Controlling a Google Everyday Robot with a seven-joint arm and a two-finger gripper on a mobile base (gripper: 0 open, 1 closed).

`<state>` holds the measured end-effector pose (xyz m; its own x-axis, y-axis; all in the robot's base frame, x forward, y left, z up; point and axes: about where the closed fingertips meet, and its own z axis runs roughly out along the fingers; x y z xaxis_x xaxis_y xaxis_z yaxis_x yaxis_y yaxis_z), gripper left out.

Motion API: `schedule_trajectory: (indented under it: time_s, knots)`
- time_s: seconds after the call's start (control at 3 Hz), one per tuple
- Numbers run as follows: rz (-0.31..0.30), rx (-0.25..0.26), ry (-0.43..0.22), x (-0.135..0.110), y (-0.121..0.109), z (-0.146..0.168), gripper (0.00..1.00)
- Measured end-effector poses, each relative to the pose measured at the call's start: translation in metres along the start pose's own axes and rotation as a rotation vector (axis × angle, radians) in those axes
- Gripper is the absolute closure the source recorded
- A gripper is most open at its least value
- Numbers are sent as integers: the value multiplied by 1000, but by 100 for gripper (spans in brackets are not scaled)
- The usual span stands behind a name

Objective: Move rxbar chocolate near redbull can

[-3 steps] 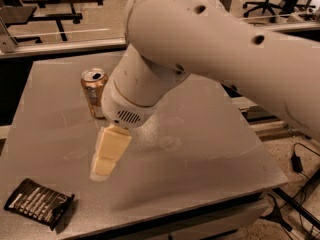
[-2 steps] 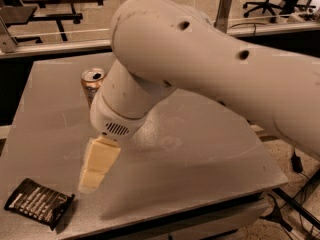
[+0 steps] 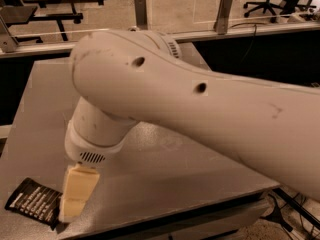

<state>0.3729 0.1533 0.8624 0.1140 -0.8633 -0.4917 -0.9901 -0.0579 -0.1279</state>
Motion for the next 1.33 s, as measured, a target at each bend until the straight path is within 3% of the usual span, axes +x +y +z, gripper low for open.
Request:
schedule_trajectory:
  time_s: [0.67,1.33]
  knots:
    - [-49,-51,25,-22,27,23,0]
    - [-64,-90,52,-31,35,43,0]
